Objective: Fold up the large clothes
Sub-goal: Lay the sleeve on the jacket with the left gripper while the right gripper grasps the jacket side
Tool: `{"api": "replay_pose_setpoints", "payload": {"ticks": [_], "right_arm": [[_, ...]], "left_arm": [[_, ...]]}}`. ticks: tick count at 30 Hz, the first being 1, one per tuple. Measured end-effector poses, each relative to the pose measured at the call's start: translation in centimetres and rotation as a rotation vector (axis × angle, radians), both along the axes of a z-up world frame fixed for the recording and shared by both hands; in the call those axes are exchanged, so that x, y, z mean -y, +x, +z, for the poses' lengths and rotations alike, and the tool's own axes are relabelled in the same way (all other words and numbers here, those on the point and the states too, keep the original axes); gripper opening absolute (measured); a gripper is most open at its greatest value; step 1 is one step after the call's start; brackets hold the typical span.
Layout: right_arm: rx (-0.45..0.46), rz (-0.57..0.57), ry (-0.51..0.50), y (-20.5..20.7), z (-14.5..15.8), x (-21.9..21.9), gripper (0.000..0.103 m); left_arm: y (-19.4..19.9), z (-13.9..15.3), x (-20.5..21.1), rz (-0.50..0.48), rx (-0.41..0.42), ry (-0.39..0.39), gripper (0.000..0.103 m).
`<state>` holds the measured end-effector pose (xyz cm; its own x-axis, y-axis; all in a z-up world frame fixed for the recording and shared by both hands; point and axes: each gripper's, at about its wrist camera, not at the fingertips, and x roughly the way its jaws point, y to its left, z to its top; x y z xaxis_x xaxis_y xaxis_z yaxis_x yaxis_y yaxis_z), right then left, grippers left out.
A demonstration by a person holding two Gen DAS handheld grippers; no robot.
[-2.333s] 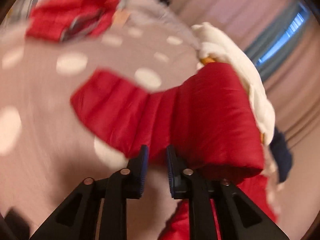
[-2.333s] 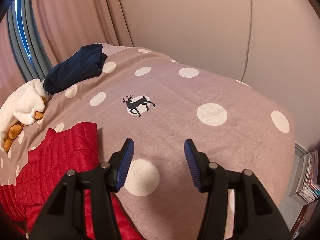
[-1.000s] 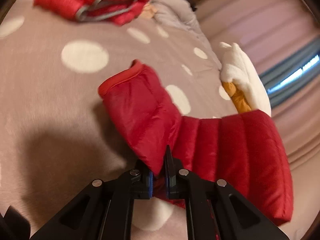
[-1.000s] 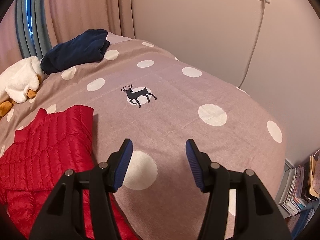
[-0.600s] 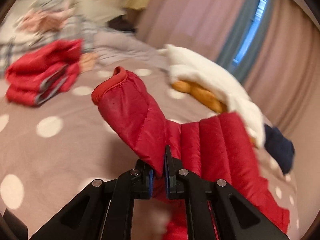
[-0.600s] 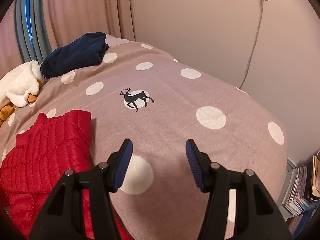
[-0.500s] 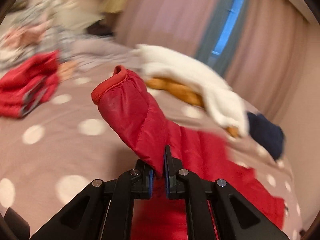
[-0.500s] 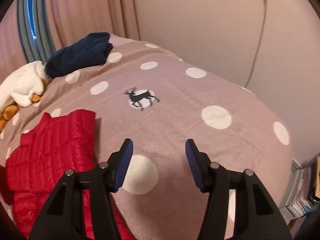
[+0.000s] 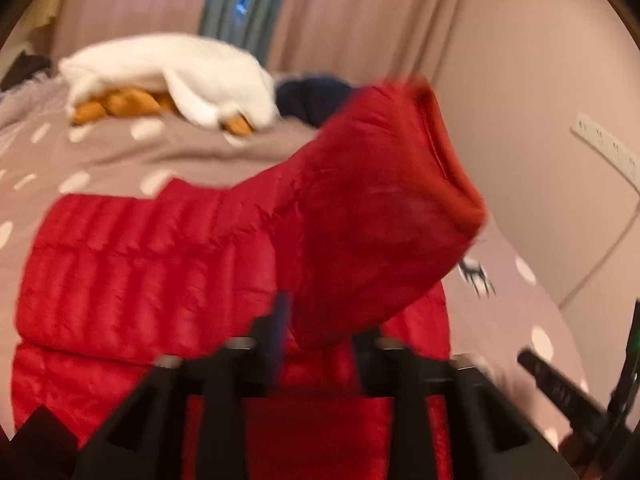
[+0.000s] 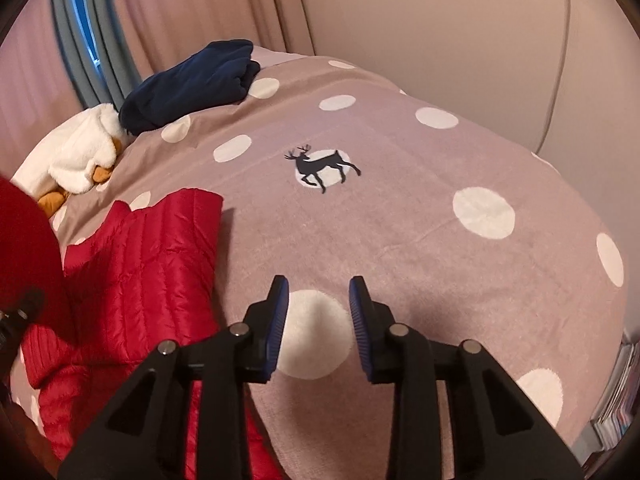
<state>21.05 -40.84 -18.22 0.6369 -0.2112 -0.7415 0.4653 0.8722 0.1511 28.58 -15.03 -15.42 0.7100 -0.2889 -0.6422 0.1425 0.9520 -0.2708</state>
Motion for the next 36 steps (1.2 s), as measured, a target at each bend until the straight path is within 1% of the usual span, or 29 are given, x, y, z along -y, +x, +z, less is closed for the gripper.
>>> {"api": "replay_pose_setpoints", "payload": {"ticks": [1, 2, 3, 4, 5, 7, 8, 9, 10, 11, 13, 14, 16, 18, 21, 22, 23, 24, 25, 27, 28, 29, 30, 31, 33, 36], "right_arm": [[-0.002, 0.000, 0.001, -0.1, 0.0, 0.2, 0.035], [-0.001, 0.002, 0.004, -0.1, -0.1, 0.3, 0.037], [-0.001, 0.002, 0.007, -0.2, -0.1, 0.3, 0.039], [-0.002, 0.003, 0.014, -0.2, -0.1, 0.4, 0.042], [-0.003, 0.006, 0.022, -0.1, -0.2, 0.3, 0.047], [0.002, 0.023, 0.047, 0.1, -0.2, 0.0, 0.050], [0.007, 0.038, 0.063, 0.2, -0.2, -0.3, 0.052], [0.011, 0.049, 0.074, 0.3, -0.2, -0.6, 0.054], [0.019, 0.068, 0.087, 0.5, -0.1, -1.1, 0.058], [0.026, 0.085, 0.098, 0.7, 0.0, -1.5, 0.065], [0.050, 0.139, 0.120, 1.7, 0.1, -3.0, 0.073], [0.054, 0.161, 0.124, 2.1, 0.1, -3.6, 0.074], [0.056, 0.238, 0.129, 3.7, 0.1, -5.4, 0.073], [0.088, 0.288, 0.155, 5.0, 0.2, -6.8, 0.074], [0.157, 0.347, 0.302, 7.7, -0.4, -8.5, 0.073], [0.164, 0.367, 0.338, 8.7, -1.0, -9.1, 0.073], [0.123, 0.377, 0.338, 10.1, -2.1, -9.9, 0.073], [0.054, 0.368, 0.293, 11.2, -3.3, -10.7, 0.071], [0.020, 0.364, 0.258, 11.8, -4.1, -11.2, 0.071], [0.013, 0.372, 0.204, 12.6, -5.3, -12.0, 0.068], [0.021, 0.371, 0.177, 12.7, -5.4, -12.4, 0.057], [0.029, 0.369, 0.163, 12.7, -5.3, -12.6, 0.032], [0.043, 0.370, 0.164, 12.8, -5.1, -12.7, 0.021], [0.056, 0.365, 0.177, 12.8, -5.0, -12.7, 0.016], [0.060, 0.342, 0.171, 12.7, -4.8, -12.7, 0.013], [0.055, 0.301, 0.137, 12.2, -4.4, -12.3, 0.012]], "left_arm": [[0.0, -0.2, -0.3, 0.009, -0.014, -0.020, 0.069], [-0.3, -0.3, -1.0, 0.030, -0.017, -0.045, 0.071], [-0.7, -0.1, -2.1, 0.073, -0.017, -0.073, 0.071], [-1.1, 0.1, -2.8, 0.098, -0.016, -0.086, 0.071], [-1.7, 0.5, -3.8, 0.106, -0.009, -0.098, 0.071], [-2.7, 1.1, -5.0, 0.089, 0.018, -0.106, 0.072], [-3.2, 1.2, -5.8, 0.098, 0.032, -0.105, 0.072], [-3.7, 1.4, -6.4, 0.129, 0.041, -0.088, 0.072], [-4.3, 1.3, -6.2, 0.163, 0.046, -0.057, 0.072], [-4.5, 1.1, -7.2, 0.195, 0.048, -0.017, 0.072], [-4.5, 0.5, -8.7, 0.237, 0.031, 0.027, 0.072], [-4.6, 0.1, -9.8, 0.257, 0.020, 0.032, 0.072], [-5.3, -0.8, -12.4, 0.299, 0.000, 0.015, 0.072], [-5.6, -1.7, -14.4, 0.351, -0.024, 0.010, 0.072], [-5.7, -2.9, -16.9, 0.398, -0.053, 0.023, 0.072], [-5.8, -3.3, -17.8, 0.415, -0.060, 0.031, 0.072], [-5.7, -3.7, -18.2, 0.437, -0.068, 0.045, 0.072], [-5.3, -4.2, -18.6, 0.457, -0.084, 0.064, 0.072], [-5.0, -4.6, -18.9, 0.465, -0.102, 0.080, 0.072], [-4.7, -5.3, -19.7, 0.470, -0.129, 0.084, 0.072], [-4.6, -5.5, -20.0, 0.476, -0.139, 0.076, 0.072], [-4.5, -5.8, -20.2, 0.484, -0.147, 0.066, 0.072], [-4.5, -5.8, -20.3, 0.487, -0.151, 0.063, 0.072], [-4.5, -5.9, -20.4, 0.490, -0.155, 0.062, 0.072], [-4.6, -6.0, -20.6, 0.498, -0.157, 0.065, 0.072], [-4.5, -6.3, -20.6, 0.494, -0.152, 0.076, 0.072]]}}
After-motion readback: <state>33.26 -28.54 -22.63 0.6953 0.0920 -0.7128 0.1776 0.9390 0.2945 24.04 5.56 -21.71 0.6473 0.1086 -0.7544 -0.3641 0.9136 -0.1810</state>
